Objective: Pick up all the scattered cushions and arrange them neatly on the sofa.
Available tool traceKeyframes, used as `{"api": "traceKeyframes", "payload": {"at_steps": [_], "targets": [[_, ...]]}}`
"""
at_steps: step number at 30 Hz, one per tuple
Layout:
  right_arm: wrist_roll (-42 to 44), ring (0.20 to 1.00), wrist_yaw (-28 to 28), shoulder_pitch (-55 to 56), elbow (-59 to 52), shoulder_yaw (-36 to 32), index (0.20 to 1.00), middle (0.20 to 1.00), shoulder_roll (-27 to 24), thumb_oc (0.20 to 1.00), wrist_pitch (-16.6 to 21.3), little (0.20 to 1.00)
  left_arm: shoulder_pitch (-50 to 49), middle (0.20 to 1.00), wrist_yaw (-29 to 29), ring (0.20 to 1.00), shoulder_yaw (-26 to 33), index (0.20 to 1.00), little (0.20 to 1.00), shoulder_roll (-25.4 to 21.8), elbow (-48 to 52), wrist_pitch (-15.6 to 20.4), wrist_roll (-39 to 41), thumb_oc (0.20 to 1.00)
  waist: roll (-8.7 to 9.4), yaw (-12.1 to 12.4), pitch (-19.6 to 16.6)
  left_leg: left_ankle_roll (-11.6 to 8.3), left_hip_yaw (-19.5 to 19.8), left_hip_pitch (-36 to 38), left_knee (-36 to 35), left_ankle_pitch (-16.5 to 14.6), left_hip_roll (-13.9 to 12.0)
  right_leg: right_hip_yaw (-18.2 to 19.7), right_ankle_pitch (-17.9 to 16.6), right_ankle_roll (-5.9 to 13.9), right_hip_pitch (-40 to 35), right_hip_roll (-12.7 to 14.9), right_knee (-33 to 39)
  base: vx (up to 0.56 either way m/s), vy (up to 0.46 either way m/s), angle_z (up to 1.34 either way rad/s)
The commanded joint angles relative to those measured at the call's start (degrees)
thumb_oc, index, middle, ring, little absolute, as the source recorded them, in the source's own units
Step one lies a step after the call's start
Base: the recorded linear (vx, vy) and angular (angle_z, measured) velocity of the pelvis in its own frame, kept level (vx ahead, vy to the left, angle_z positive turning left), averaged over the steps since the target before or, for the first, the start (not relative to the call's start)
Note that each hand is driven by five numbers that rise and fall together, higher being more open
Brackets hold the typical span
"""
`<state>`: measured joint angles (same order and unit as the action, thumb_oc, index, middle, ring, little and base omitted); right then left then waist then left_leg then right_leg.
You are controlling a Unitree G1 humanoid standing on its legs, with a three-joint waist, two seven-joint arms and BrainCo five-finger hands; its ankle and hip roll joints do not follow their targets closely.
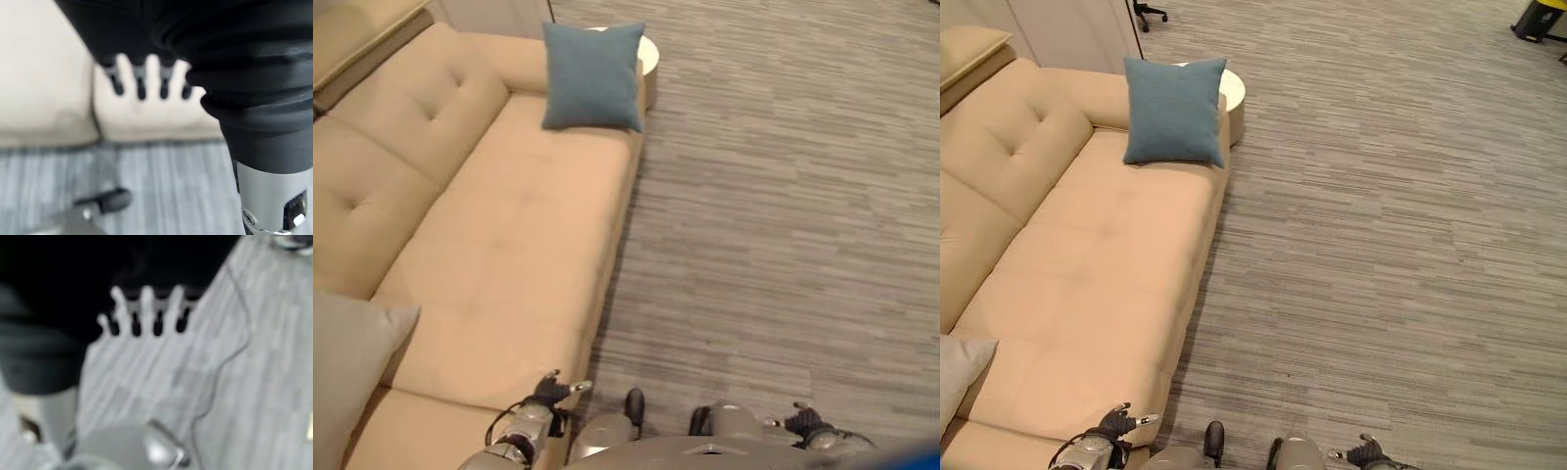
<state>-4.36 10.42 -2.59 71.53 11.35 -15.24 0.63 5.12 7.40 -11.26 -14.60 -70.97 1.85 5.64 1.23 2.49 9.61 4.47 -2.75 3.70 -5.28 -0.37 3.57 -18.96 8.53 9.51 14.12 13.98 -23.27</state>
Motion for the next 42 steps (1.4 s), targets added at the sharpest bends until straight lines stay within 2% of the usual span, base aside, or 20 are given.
{"api": "traceKeyframes", "payload": {"at_steps": [1, 5, 6, 7, 10, 14, 16, 18, 23, 24, 25, 26, 28, 29, 31, 32, 33, 34, 36, 42], "targets": [[-2.1, 1.0, 0.3, -1.2, 0.9, 1.3, 1.0, 1.0, -1.5, 1.0, -0.1, 1.0, 0.4, 1.0, 0.5, 1.0, 2.1, 1.0, 1.0, -0.2, 1.2, 1.1, 1.0, 1.0, 0.15, 0.2, 1.0, -4.83, 4.5, -0.5, 3.7, -2.5, -1.6, 0.5, -14.6, 0.2, -5.0, -6.2, 19.9, 0.31, -0.086, -0.48], [-1.5, 1.0, 0.4, -0.3, 1.8, 0.3, 1.0, 1.0, -1.4, 1.0, -0.1, 1.0, -0.2, 1.0, 0.6, 1.0, 3.1, 1.0, 1.0, 0.2, 0.2, 1.4, 1.0, 1.0, 0.32, -1.9, 0.0, -6.15, 5.1, 3.7, 3.5, -5.5, -2.7, 2.0, -16.7, 0.64, -4.1, -6.7, 23.8, 0.45, -0.132, 0.02], [-0.7, 1.0, 1.2, 0.6, 1.9, 0.7, 1.0, 1.0, -0.4, 1.0, 0.3, 1.0, -0.3, 1.0, 1.0, 1.0, 2.1, 1.0, 1.0, 1.4, 0.1, 1.6, 2.2, 1.0, -0.25, -2.4, -0.7, -9.29, 5.8, 2.5, 14.6, -2.3, -4.6, 1.6, -15.3, -1.88, -6.9, -8.7, 24.5, 0.51, -0.282, 0.25], [-0.1, 1.0, 1.3, 0.8, 1.9, 0.7, 1.0, 1.0, -0.3, 1.0, 0.5, 1.0, -0.1, 1.0, 1.2, 1.0, 1.8, 1.0, 1.0, 1.6, 0.4, 1.6, 2.9, 1.0, 0.37, -2.0, -0.1, -10.1, 5.3, -1.2, 21.5, 0.5, -4.9, 1.0, -14.7, -2.65, -8.4, -8.5, 25.0, 0.39, -0.323, 0.51], [1.3, 1.0, 2.7, -0.2, 1.5, 1.2, 1.0, 1.0, -1.0, 1.0, 0.7, 1.0, 1.9, 1.0, 1.8, 1.0, 0.7, 1.0, 1.0, 1.9, 2.2, 1.9, 4.9, 1.0, 2.06, 0.6, 3.4, -9.0, 3.7, -11.3, 35.0, 1.6, -4.7, 0.2, -12.8, -4.64, -12.0, -8.4, 26.4, 0.19, -0.241, 0.29], [1.8, 1.0, 3.7, -1.1, 1.8, 1.3, 1.0, 1.0, -0.6, 1.0, 0.6, 1.0, 1.8, 1.0, 2.1, 1.0, 0.1, 1.0, 1.0, 2.5, 2.3, 2.0, 5.1, 1.0, 2.16, 2.7, 3.4, -8.16, 0.8, -18.4, 27.8, 0.3, -2.9, 0.3, -10.0, -4.22, -15.9, -9.2, 27.9, 0.38, -0.071, -0.12], [1.1, 1.0, 4.0, -1.1, 1.7, 1.9, 1.0, 1.0, -0.3, 1.0, 1.0, 1.0, 0.7, 1.0, 2.2, 1.0, 0.4, 1.0, 1.0, 3.1, 1.2, 1.6, 3.6, 1.0, 0.54, 4.1, 2.1, -8.04, -1.0, -18.2, 11.2, 6.1, -2.3, 1.4, -7.5, -3.29, -19.1, -11.9, 28.3, 0.56, 0.027, -0.07], [0.1, 1.0, 4.1, -0.9, 1.6, 2.4, 1.0, 1.0, -0.2, 1.0, 0.9, 1.0, 0.0, 1.0, 2.1, 1.0, 0.8, 1.0, 1.0, 3.3, 0.5, 1.4, 2.9, 1.0, -0.02, 4.7, 1.3, -8.61, -1.9, -19.2, 6.4, 9.1, -2.2, 2.2, -5.8, -3.19, -21.0, -13.2, 28.3, 0.46, 0.027, -0.03], [-2.3, 1.0, 3.3, -1.4, 0.6, 4.2, 1.0, 1.0, 1.7, 1.0, 0.7, 1.0, -1.7, 1.0, 2.4, 1.0, 2.7, 1.0, 1.0, 2.7, -0.3, 1.5, 3.5, 1.0, 1.48, 6.3, -0.5, -6.06, 0.1, -17.3, 9.6, 6.5, -0.4, 4.4, -3.1, -2.12, -23.1, -11.7, 21.0, 0.42, 0.095, -0.45], [-2.7, 1.0, 3.1, -1.4, 0.5, 4.2, 1.0, 1.0, 1.9, 1.0, 0.7, 1.0, -1.7, 1.0, 2.6, 1.0, 2.8, 1.0, 1.0, 2.6, -0.5, 1.5, 3.8, 1.0, 1.78, 6.4, -0.6, -5.2, 0.4, -16.6, 10.2, 5.3, 0.1, 4.6, -4.5, -1.19, -22.4, -10.4, 17.4, 0.45, 0.291, -0.28], [-4.0, 1.0, 2.9, -1.5, 0.0, 4.5, 1.0, 1.0, 1.9, 1.0, 0.5, 1.0, -1.4, 1.0, 2.5, 1.0, 2.4, 1.0, 1.0, 2.6, -0.2, 1.4, 3.9, 1.0, 1.61, 6.2, -0.5, -3.14, 0.8, -13.8, 9.9, 3.4, 1.6, 4.5, -12.3, 1.41, -18.1, -6.7, 4.7, 0.4, 0.33, 0.01], [-4.3, 1.0, 2.8, -1.9, -0.7, 4.7, 1.0, 1.0, 1.8, 1.0, 0.3, 1.0, -1.1, 1.0, 2.6, 1.0, 2.2, 1.0, 1.0, 2.4, 0.2, 1.2, 4.0, 1.0, 0.64, 5.6, 0.1, -2.19, 1.9, -12.1, 9.0, 3.1, 1.3, 4.8, -15.7, 1.51, -14.5, -6.1, -2.3, 0.38, 0.326, 0.16], [-4.2, 1.0, 2.9, -2.6, -1.3, 4.8, 1.0, 1.0, 1.7, 1.0, 0.3, 1.0, -0.5, 1.0, 2.8, 1.0, 1.8, 1.0, 1.0, 2.0, 0.5, 1.4, 4.5, 1.0, -1.19, 4.1, 1.0, -1.61, 3.6, -8.9, 7.4, 2.6, 0.3, 4.9, -16.7, 0.78, -9.9, -5.9, -8.1, 0.37, 0.173, 0.3], [-4.9, 1.0, 2.3, -3.0, -1.9, 5.6, 1.0, 1.0, 1.6, 1.0, 0.0, 1.0, -0.3, 1.0, 2.9, 1.0, 1.7, 1.0, 1.0, 1.8, 0.5, 1.4, 4.8, 1.0, -2.07, 3.1, 1.4, -1.51, 5.2, -5.7, 5.6, 1.9, -0.1, 3.8, -14.6, -0.23, -6.6, -5.0, -8.2, 0.49, 0.079, 0.44], [-5.1, 1.0, 2.1, -3.5, -2.3, 6.2, 1.0, 1.0, 1.7, 1.0, 0.0, 1.0, 0.3, 1.0, 3.1, 1.0, 2.0, 1.0, 1.0, 1.4, 0.9, 1.7, 5.5, 1.0, -2.05, 2.3, 1.8, -1.89, 6.6, -3.5, 4.4, 1.2, 0.0, 4.1, -13.4, -0.74, -4.2, -6.0, -1.8, 0.47, -0.054, 0.64], [-5.0, 1.0, 2.1, -4.0, -2.7, 6.5, 1.0, 1.0, 1.7, 1.0, 0.1, 1.0, 0.5, 1.0, 3.3, 1.0, 2.0, 1.0, 1.0, 1.1, 1.1, 2.0, 5.5, 1.0, -1.21, 1.7, 1.8, -2.65, 8.3, -2.0, 4.2, -0.1, 0.6, 5.1, -13.0, -0.79, -3.7, -7.3, 8.4, 0.36, -0.104, 0.68], [-5.0, 1.0, 2.1, -4.0, -2.7, 6.5, 1.0, 1.0, 1.6, 1.0, 0.1, 1.0, 0.5, 1.0, 3.3, 1.0, 2.0, 1.0, 1.0, 1.1, 1.1, 2.0, 5.5, 1.0, -1.24, 1.6, 1.9, -2.65, 8.3, -1.9, 4.2, -0.1, 0.6, 5.1, -13.0, -0.79, -3.8, -7.3, 8.4, 0.56, -0.222, 0.87], [-1.8, 1.0, 1.0, -5.5, -2.1, 4.6, 1.0, 1.0, -2.1, 1.0, 1.4, 1.0, -0.9, 1.0, 1.3, 1.0, 2.5, 1.0, 1.0, 0.4, 1.0, 2.4, 5.1, 1.0, -0.14, 1.0, 1.3, -3.06, 12.3, -0.3, 5.4, -2.7, 1.3, 11.9, -13.6, -0.85, -2.8, -10.3, 19.8, 0.41, -0.157, 1.19], [-1.2, 1.0, -0.4, -5.0, -1.6, 4.8, 1.0, 1.0, -1.3, 1.0, 1.2, 1.0, -0.9, 1.0, 0.4, 1.0, 2.2, 1.0, 1.0, 1.1, -1.1, 1.6, 3.8, 1.0, 0.95, 0.4, 0.5, -4.08, 15.3, 0.8, 7.3, -4.4, 1.2, 16.8, -14.4, -0.71, -3.3, -11.3, 21.3, 0.5, -0.224, 1.36], [1.8, 1.0, 0.3, -3.5, -1.0, 3.6, 1.0, 1.0, -0.9, 1.0, 1.8, 1.0, -1.3, 1.0, -0.2, 1.0, 1.2, 1.0, 1.0, 3.1, -1.5, 1.2, 4.8, 1.0, 2.53, 1.8, 0.2, -6.99, 10.4, -5.0, 19.8, -3.1, -0.8, 9.1, -14.1, -2.15, -9.5, -9.2, 25.2, 0.18, -0.146, 1.31]]}}
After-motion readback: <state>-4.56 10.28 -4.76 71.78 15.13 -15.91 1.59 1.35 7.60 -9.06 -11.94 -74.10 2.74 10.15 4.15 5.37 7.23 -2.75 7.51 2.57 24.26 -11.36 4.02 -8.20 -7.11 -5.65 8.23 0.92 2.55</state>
